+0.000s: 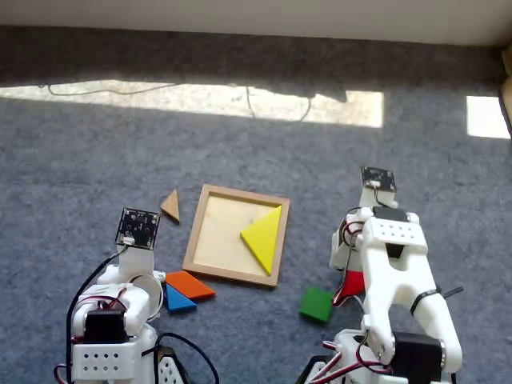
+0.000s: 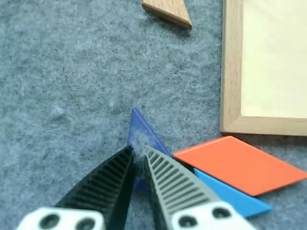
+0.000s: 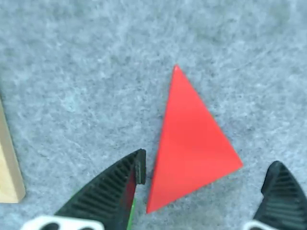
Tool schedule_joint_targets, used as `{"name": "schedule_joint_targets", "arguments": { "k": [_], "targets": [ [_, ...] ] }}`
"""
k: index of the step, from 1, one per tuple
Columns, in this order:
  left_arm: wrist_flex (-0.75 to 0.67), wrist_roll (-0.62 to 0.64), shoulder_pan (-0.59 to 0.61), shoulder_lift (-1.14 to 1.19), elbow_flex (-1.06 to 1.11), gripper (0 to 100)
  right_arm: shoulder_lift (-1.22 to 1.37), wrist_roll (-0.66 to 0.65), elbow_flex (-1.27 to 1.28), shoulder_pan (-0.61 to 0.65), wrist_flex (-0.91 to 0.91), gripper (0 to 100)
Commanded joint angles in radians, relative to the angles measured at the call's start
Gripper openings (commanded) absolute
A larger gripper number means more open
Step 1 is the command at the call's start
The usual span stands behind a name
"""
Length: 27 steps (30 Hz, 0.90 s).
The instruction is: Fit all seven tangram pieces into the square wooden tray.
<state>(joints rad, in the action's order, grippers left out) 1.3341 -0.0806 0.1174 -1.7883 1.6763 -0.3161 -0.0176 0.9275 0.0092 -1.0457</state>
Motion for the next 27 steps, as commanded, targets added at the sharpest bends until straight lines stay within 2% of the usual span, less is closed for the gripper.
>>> {"name": "schedule_joint_targets", "arguments": {
  "k": [1, 10, 14, 23, 27],
  "targets": [
    [0.006, 0.009, 0.008, -0.033, 0.019, 1, 0.07, 0.009, -0.004, -0.013, 0.013, 36.8],
    [0.006, 0.009, 0.008, -0.033, 0.019, 1, 0.097, 0.011, -0.005, -0.013, 0.01, 36.4],
    [0.006, 0.009, 0.008, -0.033, 0.019, 1, 0.105, 0.005, -0.005, -0.008, 0.018, 31.1],
    [0.006, 0.009, 0.008, -0.033, 0.019, 1, 0.105, 0.002, 0.001, -0.005, 0.033, 30.0],
    [0.006, 0.009, 0.008, -0.033, 0.019, 1, 0.094, -0.04, 0.002, -0.005, 0.038, 24.1]
  ]
}}
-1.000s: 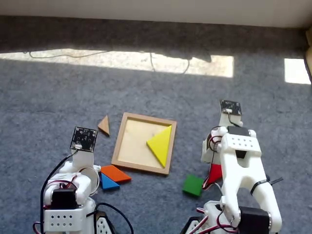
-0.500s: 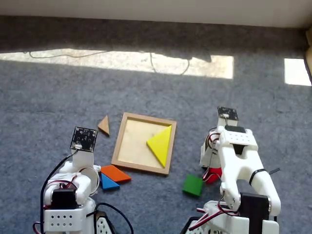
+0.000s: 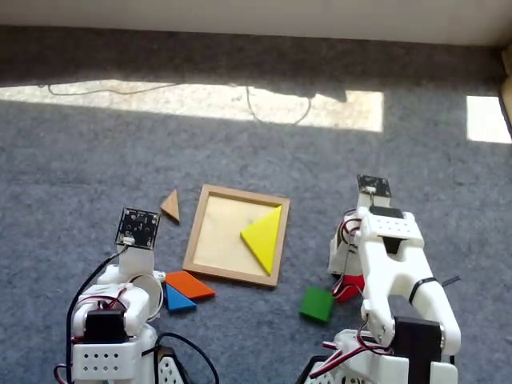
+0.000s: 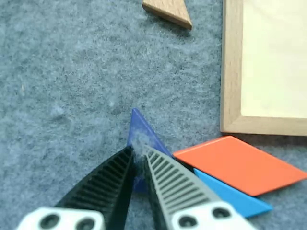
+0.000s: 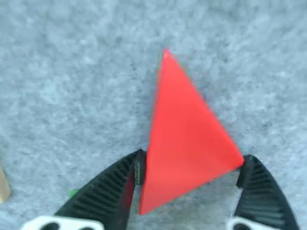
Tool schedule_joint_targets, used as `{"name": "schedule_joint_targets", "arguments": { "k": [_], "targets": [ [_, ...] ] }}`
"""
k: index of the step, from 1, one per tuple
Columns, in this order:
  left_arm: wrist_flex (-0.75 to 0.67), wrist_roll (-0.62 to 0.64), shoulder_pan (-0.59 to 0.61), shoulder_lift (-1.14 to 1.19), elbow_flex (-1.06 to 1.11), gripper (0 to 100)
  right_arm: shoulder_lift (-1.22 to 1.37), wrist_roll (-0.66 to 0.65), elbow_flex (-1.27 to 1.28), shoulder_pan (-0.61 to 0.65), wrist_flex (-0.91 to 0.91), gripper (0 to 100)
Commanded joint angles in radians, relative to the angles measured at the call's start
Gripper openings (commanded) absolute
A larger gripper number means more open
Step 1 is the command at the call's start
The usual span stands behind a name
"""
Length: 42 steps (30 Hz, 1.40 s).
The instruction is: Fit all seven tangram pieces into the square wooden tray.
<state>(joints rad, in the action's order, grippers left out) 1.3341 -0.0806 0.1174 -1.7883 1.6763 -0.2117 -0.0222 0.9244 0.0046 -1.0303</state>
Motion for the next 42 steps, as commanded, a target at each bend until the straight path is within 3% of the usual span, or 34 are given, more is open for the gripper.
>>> {"name": "schedule_joint_targets", "arguments": {
  "k": [1, 10, 22, 27, 32, 42],
  "targets": [
    [0.006, 0.009, 0.008, -0.033, 0.019, 1, -0.01, -0.046, 0.005, -0.001, 0.022, 23.3],
    [0.006, 0.009, 0.008, -0.033, 0.019, 1, -0.016, -0.057, 0.001, -0.007, 0.022, 22.8],
    [0.006, 0.009, 0.008, -0.033, 0.019, 1, -0.3, -0.068, 0.099, -0.007, 0.062, 22.8],
    [0.006, 0.009, 0.008, -0.033, 0.019, 1, -0.269, -0.095, 0.102, -0.01, 0.064, 24.0],
    [0.006, 0.009, 0.008, -0.033, 0.019, 1, -0.211, -0.137, 0.079, -0.064, 0.065, 32.7],
    [0.006, 0.009, 0.008, -0.033, 0.019, 1, -0.082, -0.23, 0.016, -0.01, 0.117, 33.1]
  ]
}}
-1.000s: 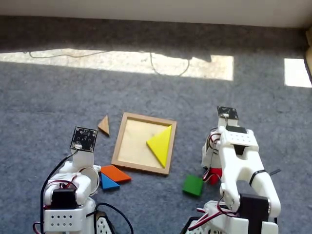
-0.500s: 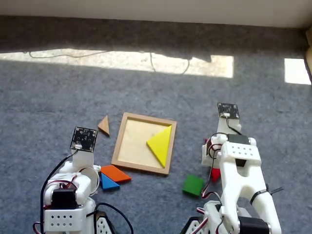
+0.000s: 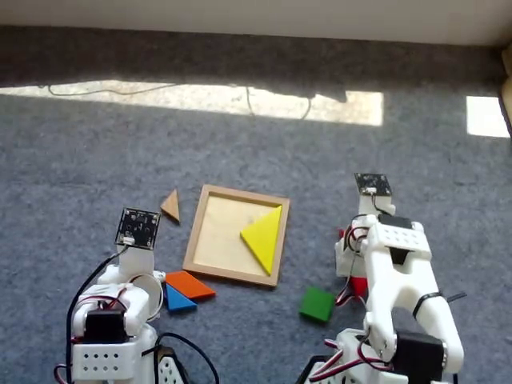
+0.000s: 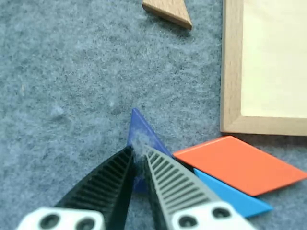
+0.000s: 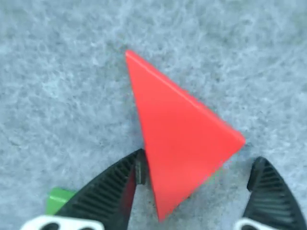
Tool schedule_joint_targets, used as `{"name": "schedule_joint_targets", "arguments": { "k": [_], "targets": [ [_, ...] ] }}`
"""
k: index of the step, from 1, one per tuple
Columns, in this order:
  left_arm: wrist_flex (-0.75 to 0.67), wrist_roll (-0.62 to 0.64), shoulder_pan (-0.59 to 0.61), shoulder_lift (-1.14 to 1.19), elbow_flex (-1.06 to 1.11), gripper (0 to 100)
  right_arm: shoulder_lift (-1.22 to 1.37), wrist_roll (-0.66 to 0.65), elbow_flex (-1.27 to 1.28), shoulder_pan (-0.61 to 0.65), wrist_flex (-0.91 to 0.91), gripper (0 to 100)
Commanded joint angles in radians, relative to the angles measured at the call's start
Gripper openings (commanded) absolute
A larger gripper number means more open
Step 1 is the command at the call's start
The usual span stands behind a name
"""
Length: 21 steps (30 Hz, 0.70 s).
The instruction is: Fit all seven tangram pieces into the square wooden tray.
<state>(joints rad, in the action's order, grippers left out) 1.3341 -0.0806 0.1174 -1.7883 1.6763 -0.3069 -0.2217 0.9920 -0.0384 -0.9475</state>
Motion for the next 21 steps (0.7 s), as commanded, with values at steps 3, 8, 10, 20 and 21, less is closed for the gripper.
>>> {"name": "schedule_joint_targets", "arguments": {
  "k": [3, 8, 10, 20, 21],
  "targets": [
    [0.006, 0.009, 0.008, -0.033, 0.019, 1, 0.035, -0.064, -0.053, 0.035, 0.036, 33.1],
    [0.006, 0.009, 0.008, -0.033, 0.019, 1, 0.036, -0.081, -0.053, 0.03, 0.036, 33.1],
    [0.006, 0.009, 0.008, -0.033, 0.019, 1, 0.036, -0.118, -0.054, 0.03, 0.036, 33.2],
    [0.006, 0.009, 0.008, -0.033, 0.019, 1, 0.045, -0.14, -0.102, 0.036, 0.038, 33.4],
    [0.006, 0.009, 0.008, -0.033, 0.019, 1, 0.045, -0.14, -0.102, 0.036, 0.038, 33.4]
  ]
}}
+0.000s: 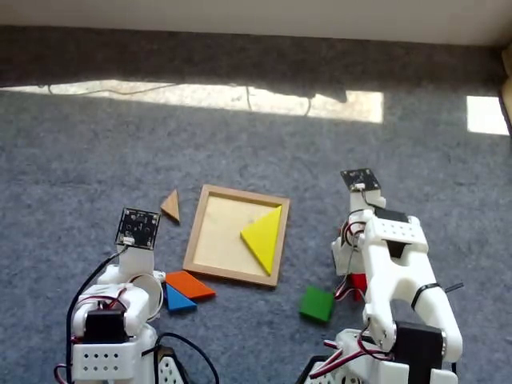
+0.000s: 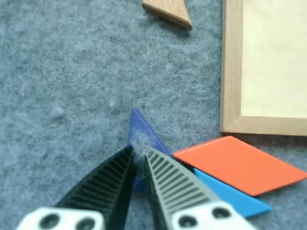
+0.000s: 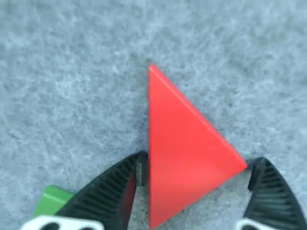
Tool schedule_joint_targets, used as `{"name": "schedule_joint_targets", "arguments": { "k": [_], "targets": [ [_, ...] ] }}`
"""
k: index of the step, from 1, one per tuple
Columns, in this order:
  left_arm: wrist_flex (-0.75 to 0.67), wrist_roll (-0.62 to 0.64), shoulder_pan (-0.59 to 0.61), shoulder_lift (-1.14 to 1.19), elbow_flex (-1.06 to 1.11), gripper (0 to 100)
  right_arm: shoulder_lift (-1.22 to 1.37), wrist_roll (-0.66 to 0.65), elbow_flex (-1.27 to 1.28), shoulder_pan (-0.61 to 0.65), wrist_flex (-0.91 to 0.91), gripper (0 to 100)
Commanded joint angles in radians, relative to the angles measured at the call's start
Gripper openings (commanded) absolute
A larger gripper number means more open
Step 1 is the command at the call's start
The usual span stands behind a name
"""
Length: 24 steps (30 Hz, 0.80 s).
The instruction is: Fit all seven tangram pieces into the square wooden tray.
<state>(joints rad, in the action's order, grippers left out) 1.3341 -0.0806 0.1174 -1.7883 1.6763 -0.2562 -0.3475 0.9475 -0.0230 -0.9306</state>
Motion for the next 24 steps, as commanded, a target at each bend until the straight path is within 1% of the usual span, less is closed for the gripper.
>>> {"name": "schedule_joint_targets", "arguments": {
  "k": [1, 3, 6, 11, 16, 24],
  "targets": [
    [0.006, 0.009, 0.008, -0.033, 0.019, 1, -0.005, -0.014, -0.058, 0.022, 0.021, 33.4],
    [0.006, 0.009, 0.008, -0.033, 0.019, 1, -0.005, -0.014, -0.058, 0.042, 0.021, 33.3],
    [0.006, 0.009, 0.008, -0.033, 0.019, 1, -0.005, -0.055, -0.05, 0.074, 0.021, 33.2],
    [0.006, 0.009, 0.008, -0.033, 0.019, 1, -0.005, -0.057, -0.051, 0.074, 0.021, 33.1],
    [0.006, 0.009, 0.008, -0.033, 0.019, 1, -0.005, -0.057, -0.053, 0.074, 0.021, 24.8],
    [0.006, 0.009, 0.008, -0.033, 0.019, 1, -0.004, -0.054, -0.048, 0.073, 0.021, 24.2]
  ]
}}
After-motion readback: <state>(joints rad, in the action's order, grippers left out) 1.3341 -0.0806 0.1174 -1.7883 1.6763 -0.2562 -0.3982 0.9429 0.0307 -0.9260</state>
